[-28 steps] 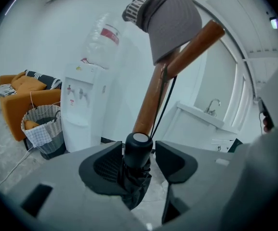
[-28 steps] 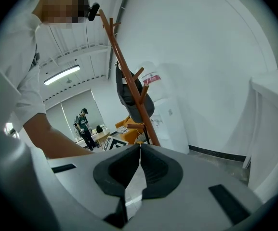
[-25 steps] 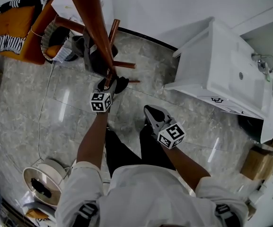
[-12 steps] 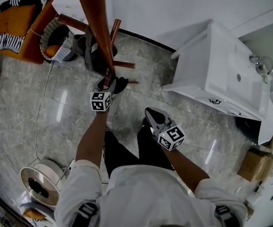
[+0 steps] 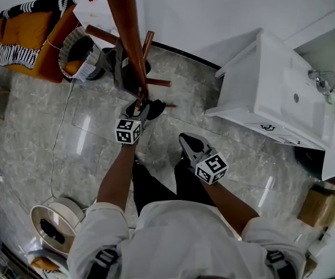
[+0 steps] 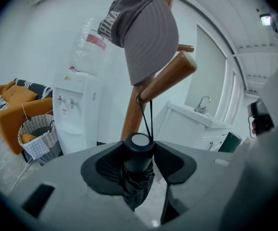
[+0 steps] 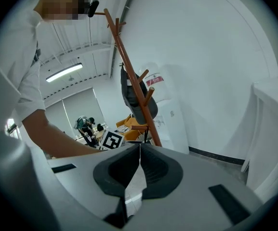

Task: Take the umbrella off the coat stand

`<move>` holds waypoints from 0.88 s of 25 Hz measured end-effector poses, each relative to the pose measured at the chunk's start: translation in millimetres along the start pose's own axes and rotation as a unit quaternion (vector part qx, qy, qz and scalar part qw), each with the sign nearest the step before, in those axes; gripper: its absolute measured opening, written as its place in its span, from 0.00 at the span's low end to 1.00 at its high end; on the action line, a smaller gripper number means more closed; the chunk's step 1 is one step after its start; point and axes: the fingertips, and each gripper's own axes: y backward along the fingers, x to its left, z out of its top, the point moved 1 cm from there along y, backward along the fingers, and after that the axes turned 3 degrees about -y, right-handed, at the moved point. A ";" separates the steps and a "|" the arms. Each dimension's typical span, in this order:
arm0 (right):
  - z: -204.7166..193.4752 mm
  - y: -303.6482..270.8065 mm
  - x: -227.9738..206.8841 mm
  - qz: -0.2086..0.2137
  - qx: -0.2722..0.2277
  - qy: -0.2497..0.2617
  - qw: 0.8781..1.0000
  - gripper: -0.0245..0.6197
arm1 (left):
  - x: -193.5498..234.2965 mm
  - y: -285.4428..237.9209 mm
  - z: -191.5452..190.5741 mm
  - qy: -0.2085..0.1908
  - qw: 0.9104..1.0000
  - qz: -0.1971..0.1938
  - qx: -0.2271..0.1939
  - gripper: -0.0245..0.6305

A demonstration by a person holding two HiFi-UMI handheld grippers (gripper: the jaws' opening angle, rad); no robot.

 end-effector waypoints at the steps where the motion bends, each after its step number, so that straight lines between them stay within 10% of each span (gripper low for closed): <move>1: 2.0 0.1 1.2 0.001 -0.001 0.001 1.000 0.06 | -1.0 4.4 1.5 0.004 1.000 0.002 0.000 0.35; 22: 29.0 6.2 28.2 0.019 -0.004 0.027 0.999 0.06 | -48.1 105.2 28.3 0.015 1.000 -0.007 -0.006 0.35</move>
